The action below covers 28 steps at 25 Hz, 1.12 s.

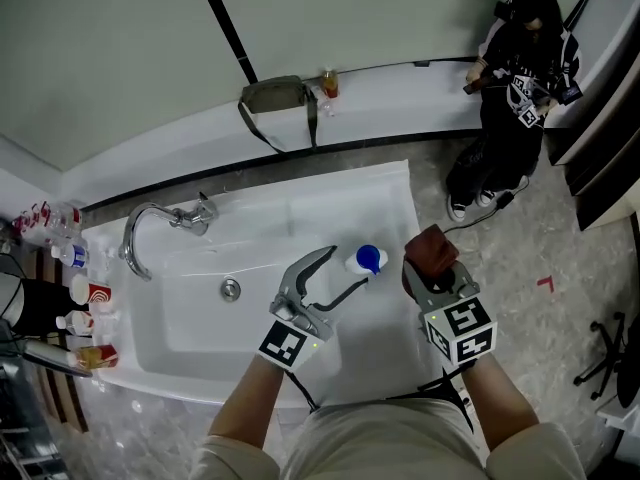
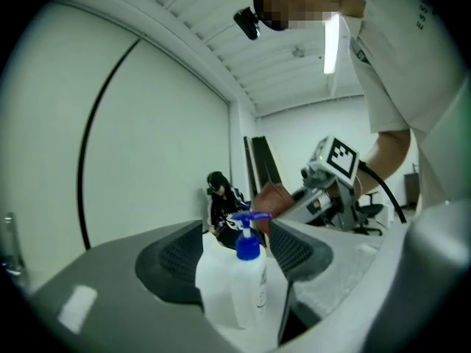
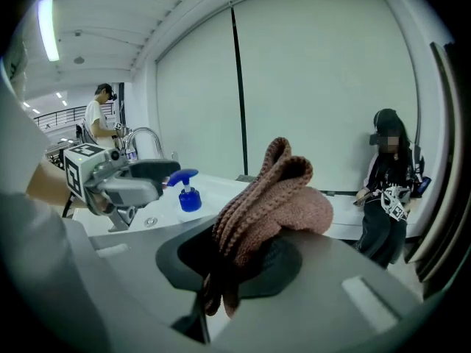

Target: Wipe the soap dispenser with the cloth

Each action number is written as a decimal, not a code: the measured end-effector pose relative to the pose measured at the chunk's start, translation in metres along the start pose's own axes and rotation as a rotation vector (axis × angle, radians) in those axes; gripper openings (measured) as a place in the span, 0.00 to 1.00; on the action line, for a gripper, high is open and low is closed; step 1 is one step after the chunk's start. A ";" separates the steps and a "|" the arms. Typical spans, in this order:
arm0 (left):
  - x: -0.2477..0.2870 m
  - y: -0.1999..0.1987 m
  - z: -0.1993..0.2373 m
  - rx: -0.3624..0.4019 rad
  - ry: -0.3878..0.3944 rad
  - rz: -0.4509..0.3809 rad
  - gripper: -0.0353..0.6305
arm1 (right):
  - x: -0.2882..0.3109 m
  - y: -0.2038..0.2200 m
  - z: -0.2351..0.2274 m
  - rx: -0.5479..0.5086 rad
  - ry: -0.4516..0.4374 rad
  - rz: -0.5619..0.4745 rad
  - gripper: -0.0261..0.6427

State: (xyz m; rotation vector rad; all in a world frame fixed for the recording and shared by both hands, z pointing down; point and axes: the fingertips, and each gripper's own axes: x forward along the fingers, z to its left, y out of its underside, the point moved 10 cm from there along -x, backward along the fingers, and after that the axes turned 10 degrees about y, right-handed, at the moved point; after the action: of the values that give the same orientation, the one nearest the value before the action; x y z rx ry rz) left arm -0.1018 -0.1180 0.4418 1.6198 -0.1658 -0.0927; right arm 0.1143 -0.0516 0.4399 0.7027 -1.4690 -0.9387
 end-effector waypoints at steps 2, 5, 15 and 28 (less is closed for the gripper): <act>-0.024 -0.019 -0.006 -0.052 -0.156 -0.041 0.45 | -0.011 -0.004 0.002 0.008 0.022 -0.013 0.16; -0.041 -0.032 -0.020 -0.068 -0.335 0.007 0.23 | -0.026 -0.006 0.006 0.017 0.054 -0.026 0.16; -0.071 -0.062 -0.093 -0.170 -0.487 0.058 0.05 | -0.095 0.013 0.042 0.027 0.070 -0.070 0.16; -0.099 -0.114 -0.322 -0.122 -0.534 0.013 0.05 | -0.281 0.086 0.090 -0.027 -0.046 -0.184 0.16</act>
State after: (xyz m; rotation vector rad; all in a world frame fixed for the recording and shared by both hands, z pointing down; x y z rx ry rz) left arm -0.1420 0.2210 0.3425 1.4419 -0.5696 -0.5169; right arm 0.0681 0.2453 0.3751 0.8111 -1.4471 -1.1197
